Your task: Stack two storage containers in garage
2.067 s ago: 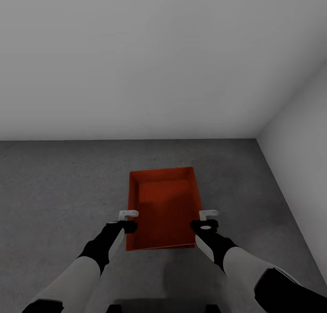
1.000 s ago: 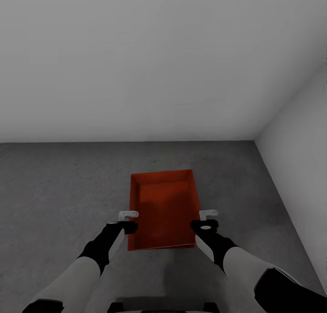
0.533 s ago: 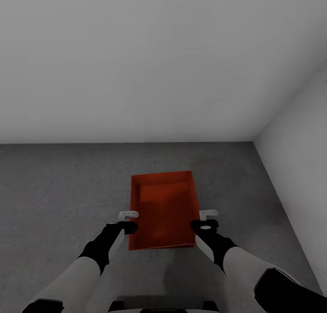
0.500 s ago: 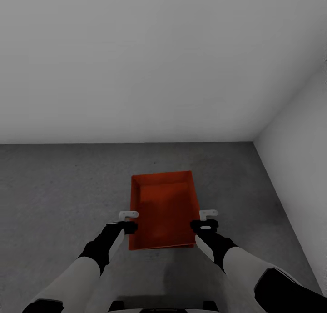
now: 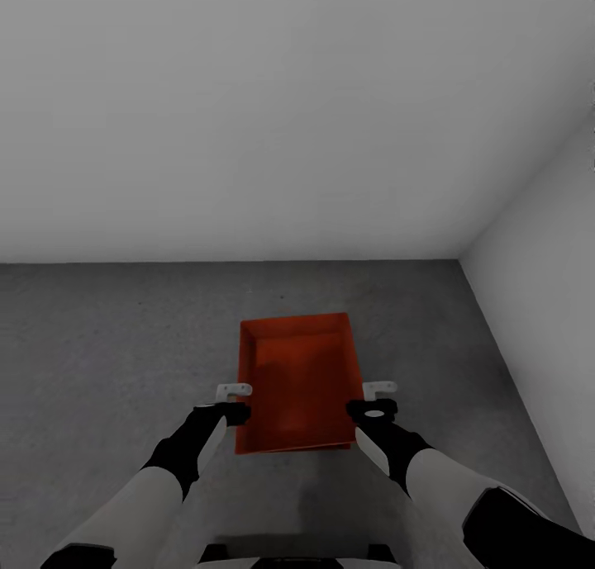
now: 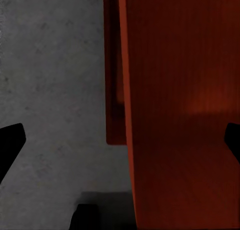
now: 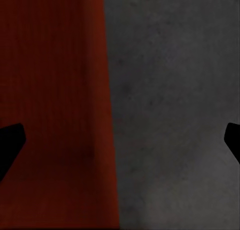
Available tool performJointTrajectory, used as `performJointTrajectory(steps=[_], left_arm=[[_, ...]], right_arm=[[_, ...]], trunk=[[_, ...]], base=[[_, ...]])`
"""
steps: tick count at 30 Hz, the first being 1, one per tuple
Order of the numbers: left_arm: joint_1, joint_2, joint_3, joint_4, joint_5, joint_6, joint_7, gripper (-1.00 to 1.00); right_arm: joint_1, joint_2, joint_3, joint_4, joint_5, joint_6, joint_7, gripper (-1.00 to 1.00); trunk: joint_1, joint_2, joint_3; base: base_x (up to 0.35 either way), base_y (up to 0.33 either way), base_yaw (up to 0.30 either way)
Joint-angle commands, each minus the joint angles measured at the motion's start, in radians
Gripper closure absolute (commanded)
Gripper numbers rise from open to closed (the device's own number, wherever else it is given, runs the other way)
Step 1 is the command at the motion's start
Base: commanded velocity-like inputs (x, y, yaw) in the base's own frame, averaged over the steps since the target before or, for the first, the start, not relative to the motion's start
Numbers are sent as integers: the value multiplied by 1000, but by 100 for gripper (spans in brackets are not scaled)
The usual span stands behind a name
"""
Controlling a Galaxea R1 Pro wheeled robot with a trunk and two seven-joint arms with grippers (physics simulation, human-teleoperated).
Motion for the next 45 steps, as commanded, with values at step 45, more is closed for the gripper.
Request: performJointTrajectory(steps=[45], left_arm=[[0,0,-6,-5,6,7,12,-100]], right_arm=[[-1,-1,7,-2,-5,7,-8,-100]], trunk=[[-73,133,104]], base=[[-84,0,0]])
